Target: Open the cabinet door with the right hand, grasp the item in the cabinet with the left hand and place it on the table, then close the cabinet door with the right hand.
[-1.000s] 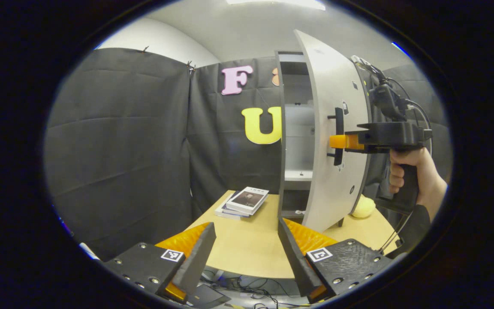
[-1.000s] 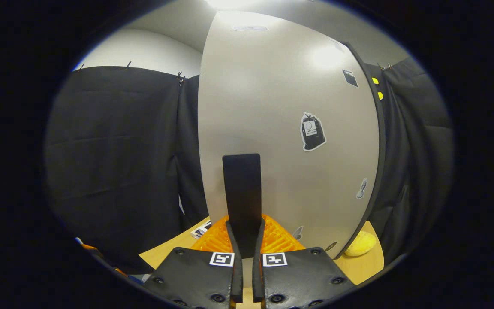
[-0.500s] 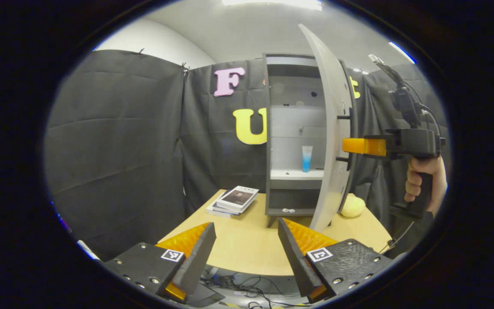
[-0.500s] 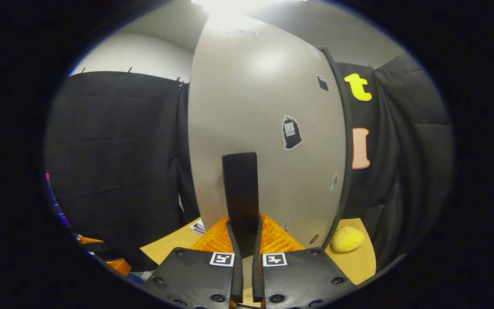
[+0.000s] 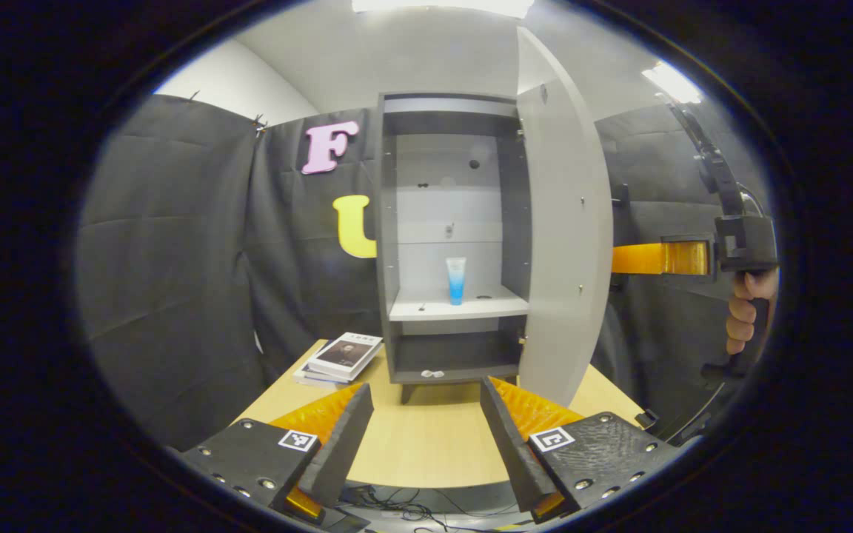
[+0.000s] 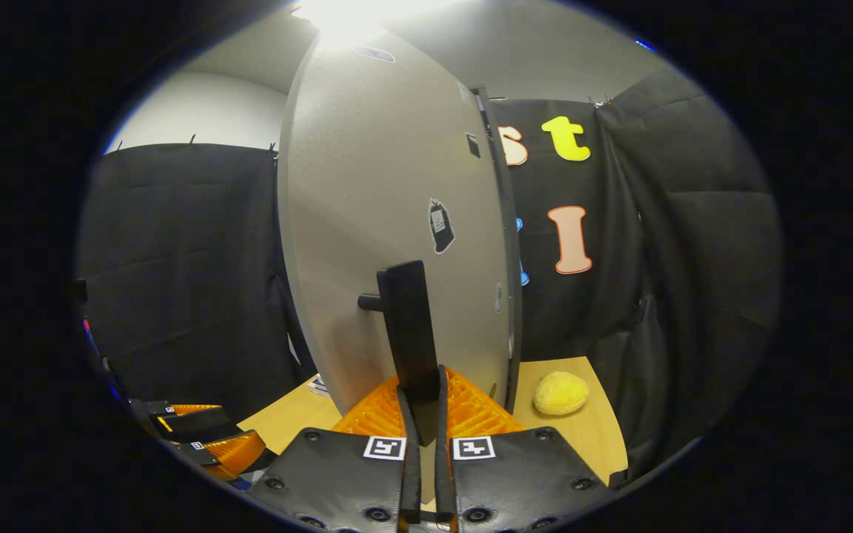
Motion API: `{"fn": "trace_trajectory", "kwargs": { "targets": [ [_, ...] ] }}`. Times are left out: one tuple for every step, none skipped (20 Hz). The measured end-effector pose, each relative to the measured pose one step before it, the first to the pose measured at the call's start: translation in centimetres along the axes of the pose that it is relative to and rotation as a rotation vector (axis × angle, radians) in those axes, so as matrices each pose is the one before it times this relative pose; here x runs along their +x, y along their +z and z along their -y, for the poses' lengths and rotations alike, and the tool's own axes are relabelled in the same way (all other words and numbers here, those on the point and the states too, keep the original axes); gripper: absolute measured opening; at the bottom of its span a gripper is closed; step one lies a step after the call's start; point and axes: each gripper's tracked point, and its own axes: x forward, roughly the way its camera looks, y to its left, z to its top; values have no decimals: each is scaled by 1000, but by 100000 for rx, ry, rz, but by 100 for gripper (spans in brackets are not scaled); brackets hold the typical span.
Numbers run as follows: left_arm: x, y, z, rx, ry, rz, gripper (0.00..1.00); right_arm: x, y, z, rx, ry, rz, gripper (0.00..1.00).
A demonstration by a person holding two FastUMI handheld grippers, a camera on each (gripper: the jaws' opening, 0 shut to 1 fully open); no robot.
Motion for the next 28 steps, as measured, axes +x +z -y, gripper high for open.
{"fn": "trace_trajectory", "kwargs": {
  "targets": [
    [683, 43, 1009, 301, -2417, -160, 87, -545, 62, 1075, 264, -1897, 505, 9],
    [520, 241, 904, 303, -2049, 75, 87, -504, 1, 999, 8, -1826, 230, 6],
    [530, 132, 801, 380, -1899, 275, 87, -260, 134, 1020, -9, -1898, 173, 9],
    [370, 360, 742, 548, -1663, 331, 87, -231, 148, 1005, 393, -1767, 148, 6],
    [127, 204, 775, 710, -1383, 96, 87, -180, 203, 1109, 1313, -1590, 395, 4],
    [308, 214, 586, 901, -1276, 433, 87, -26, 48, 1253, 2927, -1710, 649, 8],
    [262, 243, 522, 763, -996, 582, 86, -67, 284, 1110, 3285, -1356, 791, 7],
    [469, 79, 454, 106, -1123, -189, 86, -2, -102, 489, 3226, 779, -217, 6],
    [562, -414, 570, -660, -1914, -1124, 86, -53, -153, -124, 1750, 2765, -1168, 7],
    [565, -263, 529, -908, -2390, -1267, 86, -170, -214, -423, -760, 1708, -373, 8],
    [757, 41, 402, -196, -1889, -367, 86, -33, 50, -298, -2869, -541, 337, 8],
    [459, 413, 234, 699, -1327, 498, 87, -219, 41, -83, -3922, -1578, 264, 8],
    [310, 400, 98, 820, -1057, 540, 86, -131, -46, 260, -4385, -2511, 170, 3],
    [503, 158, -79, -2, -1253, 333, 86, -528, -57, 116, -4053, -2307, 182, 3],
    [631, -125, 64, -941, -1707, 223, 87, -543, 57, 108, -2205, -1391, 12, 3],
    [516, -96, -172, -1109, -1503, -319, 87, -637, 52, 133, 362, -1271, 442, 3],
    [326, -101, -342, -587, -887, -395, 87, -666, 428, 73, 2473, -394, 2155, 7],
    [346, 216, -463, 452, -443, -132, 87, -334, 666, 694, 1628, -3613, 3617, 5],
    [375, 166, -615, 743, -686, -345, 88, -458, 1017, 887, 1804, -3776, 4086, 8],
    [495, 48, -701, 571, -1063, -234, 88, -386, 683, 277, 1770, -2294, 2215, 7],
    [253, 381, -724, 173, -863, 676, 88, -387, 698, 360, 1648, -2717, 1912, 0],
    [328, 434, -1007, -197, -679, 1288, 86, -456, 513, 872, 856, -3898, 1371, 2],
    [221, 380, -896, -378, -554, 890, 86, -179, 317, 760, -275, -3580, 672, 2],
    [243, 366, -906, -492, -525, 692, 89, -115, 225, 821, -742, -4221, 421, 2],
    [112, 329, -1014, -775, -143, 807, 87, -129, 85, 550, -926, -3080, -116, 2],
    [10, 448, -881, -632, -307, 943, 86, -192, -60, 392, -1222, -2896, -24, 2],
    [-103, 478, -1035, -407, -804, 1486, 86, -191, 113, 334, -1653, -2884, 141, 2],
    [-73, 677, -820, -6, -1765, 1569, 86, 25, 143, 379, -2737, -2729, 745, 2]
  ]
}}
